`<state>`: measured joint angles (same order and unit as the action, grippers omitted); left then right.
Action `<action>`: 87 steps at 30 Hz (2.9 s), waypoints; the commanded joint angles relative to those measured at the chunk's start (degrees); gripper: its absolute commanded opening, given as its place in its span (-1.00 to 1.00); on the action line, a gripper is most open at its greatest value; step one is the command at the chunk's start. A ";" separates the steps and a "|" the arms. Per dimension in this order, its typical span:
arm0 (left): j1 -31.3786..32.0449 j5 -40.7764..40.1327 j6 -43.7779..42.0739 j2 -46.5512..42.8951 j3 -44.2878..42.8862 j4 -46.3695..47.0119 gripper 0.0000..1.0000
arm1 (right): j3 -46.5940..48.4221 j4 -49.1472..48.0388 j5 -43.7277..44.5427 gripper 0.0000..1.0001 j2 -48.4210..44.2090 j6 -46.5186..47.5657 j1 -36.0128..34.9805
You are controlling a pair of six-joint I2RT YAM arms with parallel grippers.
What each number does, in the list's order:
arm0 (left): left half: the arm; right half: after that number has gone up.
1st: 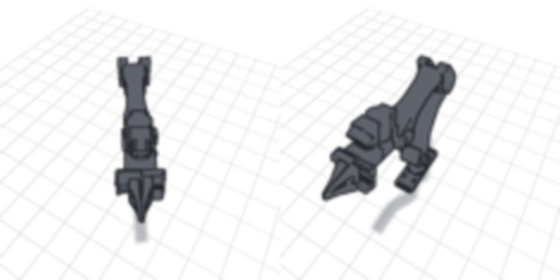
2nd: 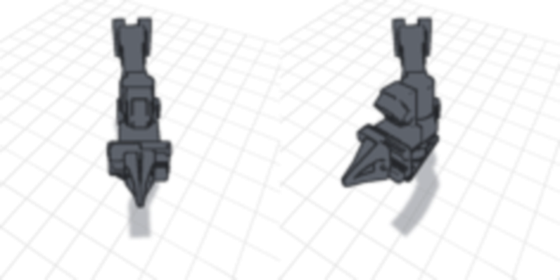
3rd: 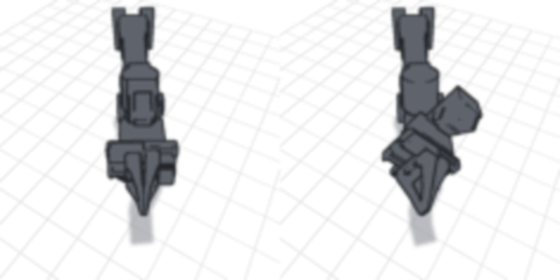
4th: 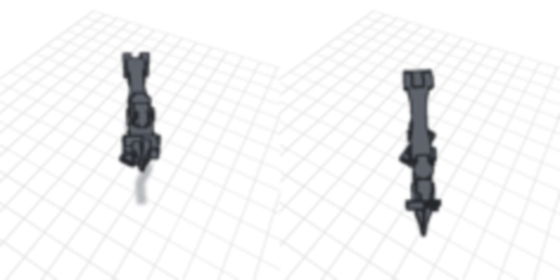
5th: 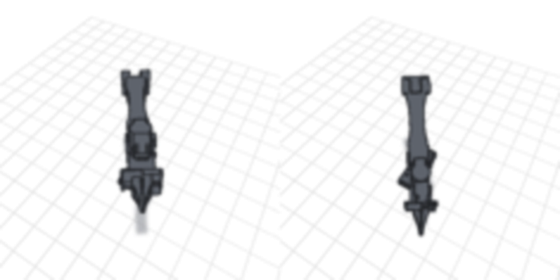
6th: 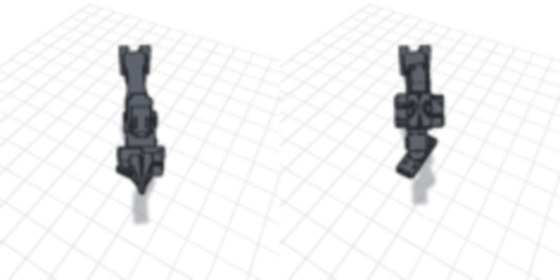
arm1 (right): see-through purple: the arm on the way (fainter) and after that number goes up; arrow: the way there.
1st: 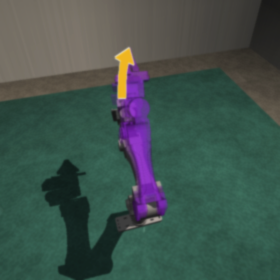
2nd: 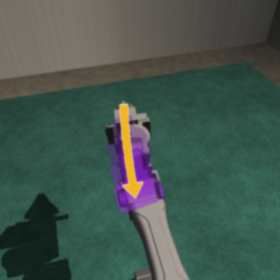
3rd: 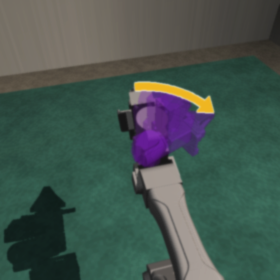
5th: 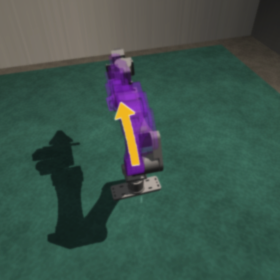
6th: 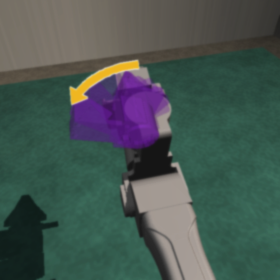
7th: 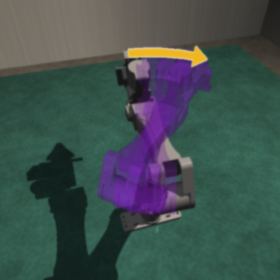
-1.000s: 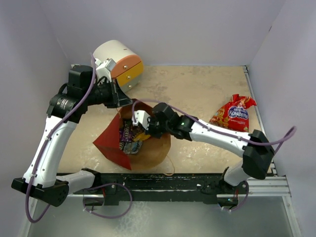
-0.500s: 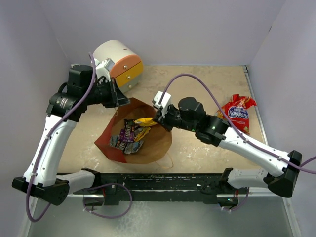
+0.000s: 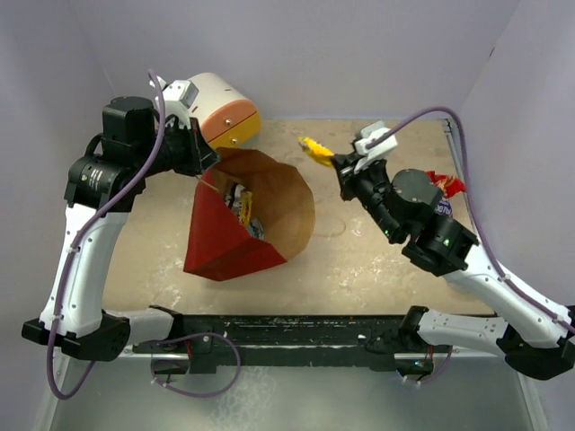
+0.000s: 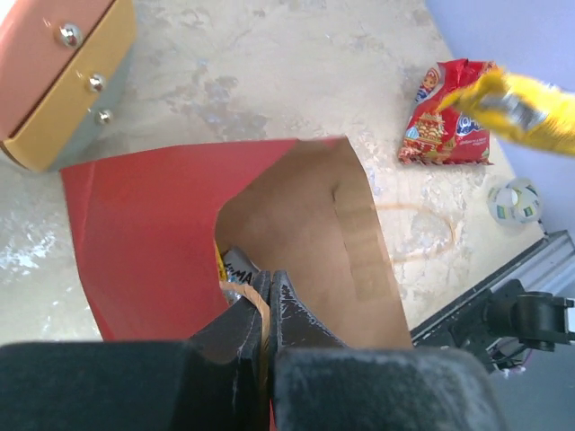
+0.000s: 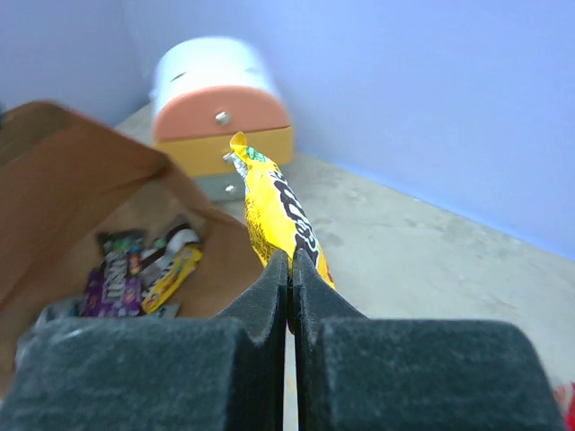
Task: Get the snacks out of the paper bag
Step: Place the snack at the center of the board, then adjust the paper bag at the center of the board.
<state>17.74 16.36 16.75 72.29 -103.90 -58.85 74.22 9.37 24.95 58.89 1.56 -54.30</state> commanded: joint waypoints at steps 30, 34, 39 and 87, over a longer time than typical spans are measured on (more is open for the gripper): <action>9.41 0.25 -11.20 9.76 -1.95 4.77 -1.00 | 2.77 -8.06 -12.36 -1.00 35.85 -28.14 53.09; 9.42 -2.80 -11.54 8.92 -1.83 4.12 -1.00 | 0.18 -8.01 -13.35 -1.00 37.10 -29.24 54.38; 9.40 -7.31 -10.20 7.39 -1.75 3.75 -1.00 | -1.84 -6.80 -15.27 -1.00 37.64 -30.44 54.48; 9.32 -7.80 -0.22 -0.83 4.26 -1.90 -1.00 | 12.63 8.40 -61.43 -0.16 44.89 -31.08 42.26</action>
<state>27.14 10.33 17.58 73.38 -98.61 -62.26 83.92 16.95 -31.33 104.75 -30.39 -11.42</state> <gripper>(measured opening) 0.008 0.491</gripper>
